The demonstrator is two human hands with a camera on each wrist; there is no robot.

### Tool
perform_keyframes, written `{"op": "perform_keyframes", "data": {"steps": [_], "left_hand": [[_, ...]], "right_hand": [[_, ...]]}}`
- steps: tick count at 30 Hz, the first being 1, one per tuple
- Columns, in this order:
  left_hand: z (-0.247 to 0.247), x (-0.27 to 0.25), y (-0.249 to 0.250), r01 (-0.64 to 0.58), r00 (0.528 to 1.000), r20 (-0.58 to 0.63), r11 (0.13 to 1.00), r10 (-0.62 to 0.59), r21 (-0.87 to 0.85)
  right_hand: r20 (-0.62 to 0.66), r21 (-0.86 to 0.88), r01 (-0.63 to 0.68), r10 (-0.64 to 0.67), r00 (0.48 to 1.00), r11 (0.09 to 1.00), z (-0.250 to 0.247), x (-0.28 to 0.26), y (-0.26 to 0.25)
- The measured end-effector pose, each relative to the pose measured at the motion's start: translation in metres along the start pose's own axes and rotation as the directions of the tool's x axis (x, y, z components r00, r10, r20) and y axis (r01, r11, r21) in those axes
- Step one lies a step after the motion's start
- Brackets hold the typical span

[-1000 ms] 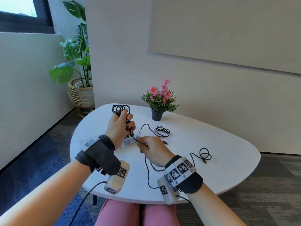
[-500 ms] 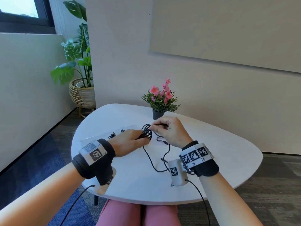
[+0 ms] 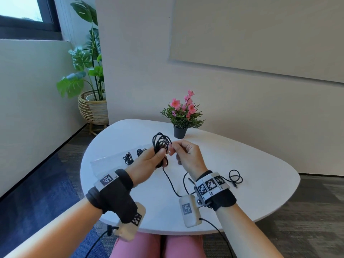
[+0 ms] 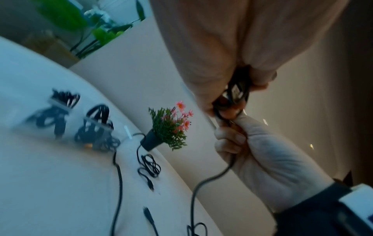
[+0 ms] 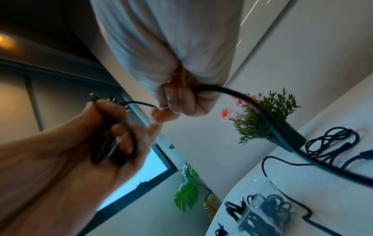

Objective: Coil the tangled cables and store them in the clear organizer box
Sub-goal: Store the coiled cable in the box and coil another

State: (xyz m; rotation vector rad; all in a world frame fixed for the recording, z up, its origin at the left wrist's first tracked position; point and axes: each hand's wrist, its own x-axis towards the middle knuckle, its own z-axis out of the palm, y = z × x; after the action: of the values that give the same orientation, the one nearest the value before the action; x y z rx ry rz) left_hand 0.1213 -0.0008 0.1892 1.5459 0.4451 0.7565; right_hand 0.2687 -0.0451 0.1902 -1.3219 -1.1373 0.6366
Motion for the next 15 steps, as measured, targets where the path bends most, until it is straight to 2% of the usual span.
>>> {"op": "perform_keyframes", "data": {"steps": [4, 6, 8, 10, 12, 15], "left_hand": [[0.006, 0.007, 0.002, -0.07, 0.969, -0.238, 0.997, 0.059, -0.037], [0.003, 0.01, 0.0, -0.034, 0.963, -0.269, 0.996, 0.011, -0.08], [0.002, 0.011, -0.003, -0.022, 0.956, -0.293, 0.993, -0.012, -0.113], [0.003, 0.013, -0.003, -0.047, 0.93, -0.366, 0.992, 0.001, -0.118], [0.004, 0.016, -0.001, -0.057, 0.907, -0.419, 0.979, -0.031, -0.197], [0.002, 0.017, 0.004, -0.082, 0.923, -0.382, 0.944, -0.05, -0.32]], "right_hand": [[0.072, -0.191, 0.105, -0.093, 0.993, 0.976, 0.006, -0.006, 0.004], [0.166, -0.357, 0.192, -0.14, 0.976, 0.914, 0.008, -0.009, 0.006], [0.207, -0.422, 0.26, -0.187, 0.96, 0.869, 0.01, -0.011, 0.008], [0.204, -0.361, 0.28, -0.218, 0.954, 0.889, 0.012, -0.013, 0.009], [0.207, -0.22, 0.233, -0.188, 0.96, 0.947, 0.015, -0.017, 0.009], [0.25, -0.096, 0.135, -0.107, 0.962, 0.986, 0.015, -0.021, 0.007]]}}
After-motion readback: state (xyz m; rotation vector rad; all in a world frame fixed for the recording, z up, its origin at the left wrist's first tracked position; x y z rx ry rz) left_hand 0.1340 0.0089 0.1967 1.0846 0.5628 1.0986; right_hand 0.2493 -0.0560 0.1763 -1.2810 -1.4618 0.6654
